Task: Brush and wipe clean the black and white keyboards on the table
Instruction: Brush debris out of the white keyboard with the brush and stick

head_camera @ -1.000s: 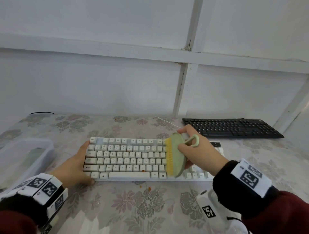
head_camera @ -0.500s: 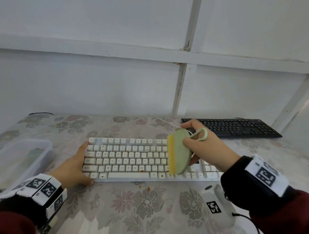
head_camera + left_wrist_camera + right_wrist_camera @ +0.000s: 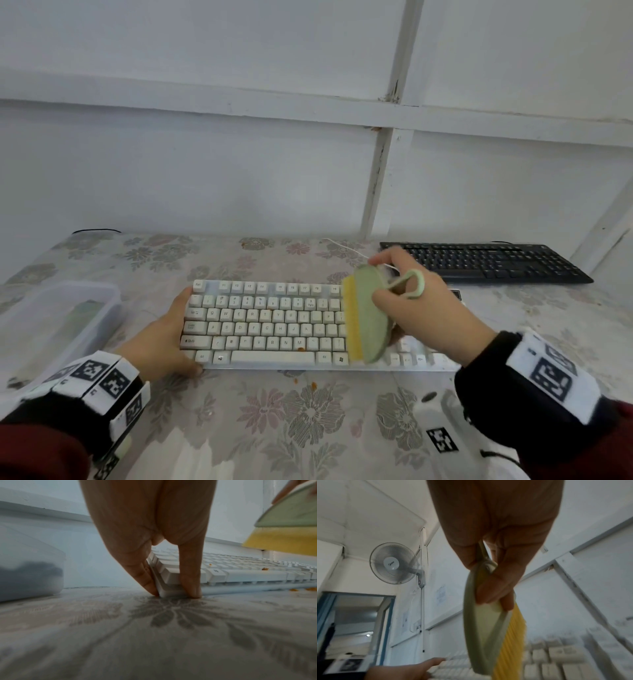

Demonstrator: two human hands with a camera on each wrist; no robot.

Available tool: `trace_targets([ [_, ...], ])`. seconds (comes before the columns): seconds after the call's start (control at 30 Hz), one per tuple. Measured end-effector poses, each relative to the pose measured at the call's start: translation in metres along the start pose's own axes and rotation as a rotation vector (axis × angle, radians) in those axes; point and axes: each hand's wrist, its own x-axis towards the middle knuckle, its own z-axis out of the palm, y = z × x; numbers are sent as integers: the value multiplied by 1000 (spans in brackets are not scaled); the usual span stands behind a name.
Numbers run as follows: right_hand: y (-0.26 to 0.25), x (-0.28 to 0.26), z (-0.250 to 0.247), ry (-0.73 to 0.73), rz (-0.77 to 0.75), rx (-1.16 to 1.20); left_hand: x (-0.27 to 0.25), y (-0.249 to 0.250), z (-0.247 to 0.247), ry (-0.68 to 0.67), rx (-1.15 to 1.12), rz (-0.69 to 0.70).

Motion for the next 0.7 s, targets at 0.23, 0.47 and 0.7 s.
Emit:
trace_targets([
  [0.23, 1, 26, 18, 47, 19, 62, -2, 1, 0, 15, -6, 5],
  [0.47, 16, 4, 34, -127, 74, -18, 0, 1, 1, 15, -6, 10],
  [0.7, 4, -12, 26, -238, 110, -30, 0, 0, 0, 11, 11, 14],
])
